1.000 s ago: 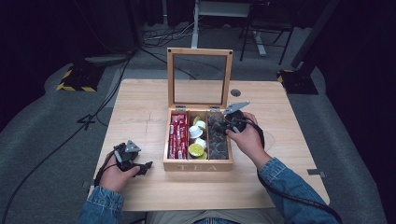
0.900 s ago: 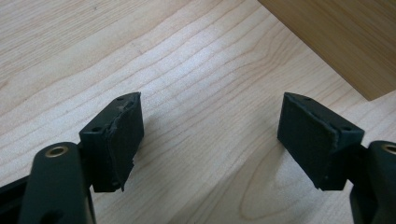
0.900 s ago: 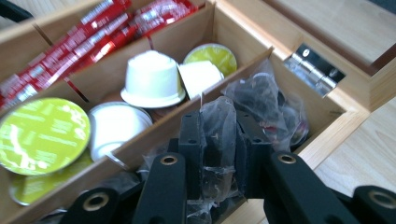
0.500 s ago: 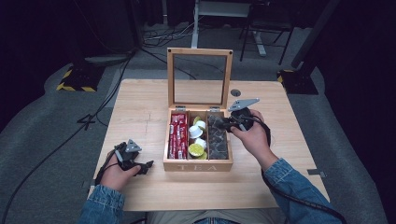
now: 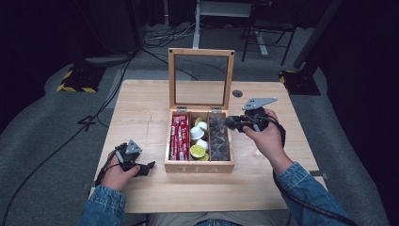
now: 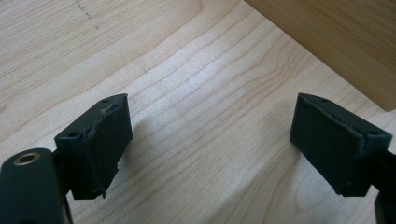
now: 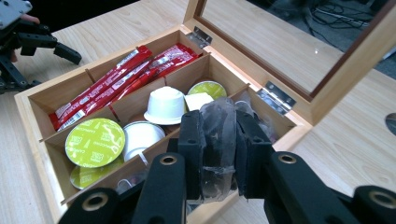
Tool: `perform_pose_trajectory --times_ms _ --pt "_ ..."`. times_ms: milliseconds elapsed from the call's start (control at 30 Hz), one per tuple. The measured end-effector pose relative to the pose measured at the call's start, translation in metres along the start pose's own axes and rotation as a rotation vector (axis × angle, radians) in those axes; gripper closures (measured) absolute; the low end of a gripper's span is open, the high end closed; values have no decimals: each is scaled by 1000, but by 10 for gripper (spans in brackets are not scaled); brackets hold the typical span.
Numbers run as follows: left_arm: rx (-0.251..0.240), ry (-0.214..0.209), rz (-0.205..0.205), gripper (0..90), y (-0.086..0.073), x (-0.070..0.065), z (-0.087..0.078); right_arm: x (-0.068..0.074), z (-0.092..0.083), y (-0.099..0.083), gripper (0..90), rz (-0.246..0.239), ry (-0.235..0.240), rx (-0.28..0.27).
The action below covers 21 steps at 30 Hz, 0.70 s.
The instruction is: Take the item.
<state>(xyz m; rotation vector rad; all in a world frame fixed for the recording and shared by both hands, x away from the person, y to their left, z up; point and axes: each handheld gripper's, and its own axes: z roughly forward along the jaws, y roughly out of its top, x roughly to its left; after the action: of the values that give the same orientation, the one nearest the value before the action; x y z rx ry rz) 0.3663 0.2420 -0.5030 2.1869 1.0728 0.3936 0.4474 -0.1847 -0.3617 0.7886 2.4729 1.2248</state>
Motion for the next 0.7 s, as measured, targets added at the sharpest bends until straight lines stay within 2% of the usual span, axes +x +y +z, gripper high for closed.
perform_pose_trajectory --times_ms 333,700 --pt "-3 1 -4 98 2 1 3 -4 -33 -8 751 9 -27 -17" --pt "-3 12 -12 91 3 1 4 -13 -56 -20 751 34 -60 -17"
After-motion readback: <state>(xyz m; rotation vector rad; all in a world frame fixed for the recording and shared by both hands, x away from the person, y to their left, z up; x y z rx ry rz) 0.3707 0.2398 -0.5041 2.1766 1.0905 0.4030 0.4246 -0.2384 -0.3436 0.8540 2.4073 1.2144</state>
